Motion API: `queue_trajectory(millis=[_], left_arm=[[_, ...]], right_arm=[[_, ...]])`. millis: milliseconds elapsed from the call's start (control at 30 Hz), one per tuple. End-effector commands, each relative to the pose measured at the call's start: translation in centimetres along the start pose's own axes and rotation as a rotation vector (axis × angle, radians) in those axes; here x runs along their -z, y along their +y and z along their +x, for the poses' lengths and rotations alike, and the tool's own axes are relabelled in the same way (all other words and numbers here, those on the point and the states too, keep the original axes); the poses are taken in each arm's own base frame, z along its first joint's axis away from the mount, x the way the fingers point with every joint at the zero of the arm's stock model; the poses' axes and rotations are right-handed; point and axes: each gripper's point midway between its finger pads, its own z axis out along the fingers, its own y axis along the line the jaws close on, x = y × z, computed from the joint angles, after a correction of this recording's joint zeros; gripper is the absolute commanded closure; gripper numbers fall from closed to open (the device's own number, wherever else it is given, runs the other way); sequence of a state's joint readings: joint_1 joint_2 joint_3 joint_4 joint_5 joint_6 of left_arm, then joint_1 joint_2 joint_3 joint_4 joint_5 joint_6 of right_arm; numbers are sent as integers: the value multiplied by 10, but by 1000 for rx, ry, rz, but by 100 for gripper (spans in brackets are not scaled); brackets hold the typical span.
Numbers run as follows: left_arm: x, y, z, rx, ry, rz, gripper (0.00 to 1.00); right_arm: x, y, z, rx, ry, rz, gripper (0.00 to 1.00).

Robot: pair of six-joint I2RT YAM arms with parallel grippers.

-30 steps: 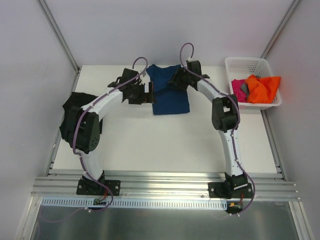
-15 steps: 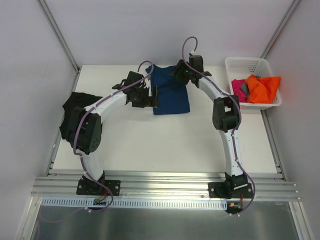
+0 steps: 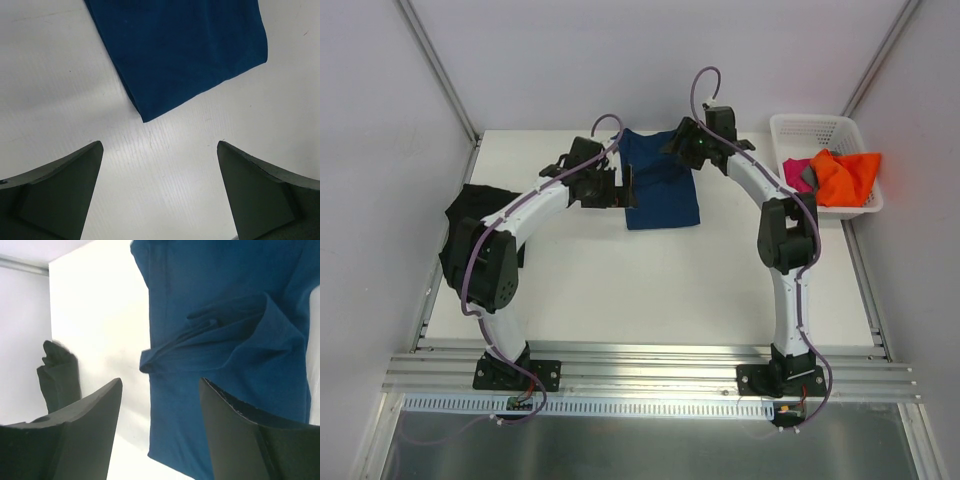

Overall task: Fold and stack the t-shirts
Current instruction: Fold the tshirt

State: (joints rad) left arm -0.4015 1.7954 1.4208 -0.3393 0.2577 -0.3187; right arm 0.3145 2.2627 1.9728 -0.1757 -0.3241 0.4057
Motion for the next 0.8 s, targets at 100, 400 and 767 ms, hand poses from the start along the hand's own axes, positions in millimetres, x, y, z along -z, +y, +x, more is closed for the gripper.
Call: queue_trajectory(millis=[100,400,767], left_arm=[[10,9,-60,-25,-134,-45,1],[32,27,-121,-67,-277,-111,1],[55,31,-116,-50,-294,-119,1]], right_arm=[[4,-15,47,-36,131,21,34],[-7,-62,103,-93,266,116,33],[54,-78,178,-191,458,220,31]])
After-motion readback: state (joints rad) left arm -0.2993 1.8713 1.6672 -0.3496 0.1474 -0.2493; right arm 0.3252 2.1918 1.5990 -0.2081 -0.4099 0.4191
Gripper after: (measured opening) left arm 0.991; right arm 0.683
